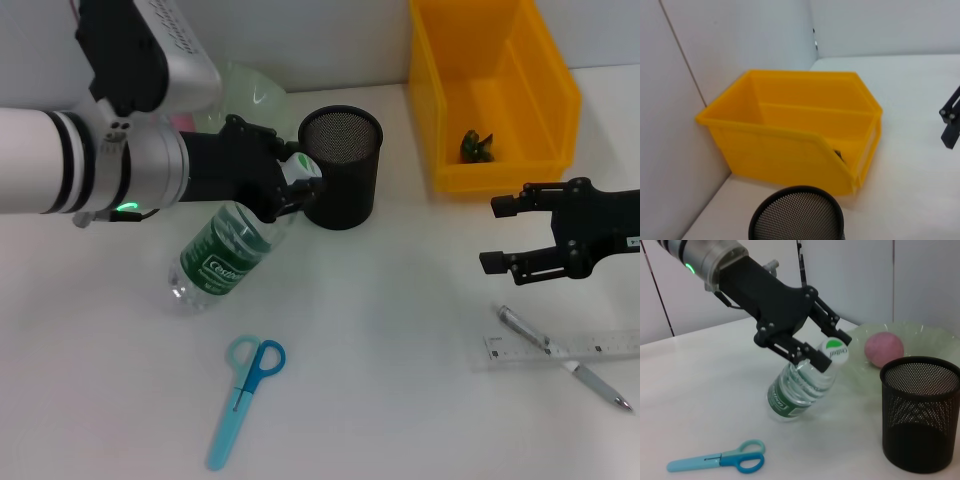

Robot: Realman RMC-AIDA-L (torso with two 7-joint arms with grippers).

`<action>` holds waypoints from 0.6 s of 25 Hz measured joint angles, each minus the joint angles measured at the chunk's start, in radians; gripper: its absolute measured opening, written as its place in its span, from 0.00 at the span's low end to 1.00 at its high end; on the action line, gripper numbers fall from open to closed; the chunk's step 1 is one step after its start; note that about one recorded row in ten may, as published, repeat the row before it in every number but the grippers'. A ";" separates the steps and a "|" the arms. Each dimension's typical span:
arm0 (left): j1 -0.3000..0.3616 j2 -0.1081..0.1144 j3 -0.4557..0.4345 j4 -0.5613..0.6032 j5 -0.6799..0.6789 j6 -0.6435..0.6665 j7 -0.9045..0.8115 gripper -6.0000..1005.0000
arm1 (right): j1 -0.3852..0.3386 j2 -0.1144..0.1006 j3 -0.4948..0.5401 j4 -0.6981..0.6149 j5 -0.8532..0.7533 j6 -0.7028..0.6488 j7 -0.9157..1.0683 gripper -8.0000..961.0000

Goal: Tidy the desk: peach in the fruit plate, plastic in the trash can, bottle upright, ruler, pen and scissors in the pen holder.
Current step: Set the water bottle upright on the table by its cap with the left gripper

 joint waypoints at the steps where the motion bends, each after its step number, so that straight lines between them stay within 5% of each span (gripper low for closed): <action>1: 0.000 0.000 0.000 0.000 0.000 0.000 0.000 0.46 | 0.000 0.000 0.000 -0.002 0.000 0.000 0.000 0.86; 15: 0.046 0.003 -0.049 0.017 -0.077 -0.028 0.037 0.48 | 0.001 0.002 -0.006 -0.007 -0.001 -0.002 0.002 0.86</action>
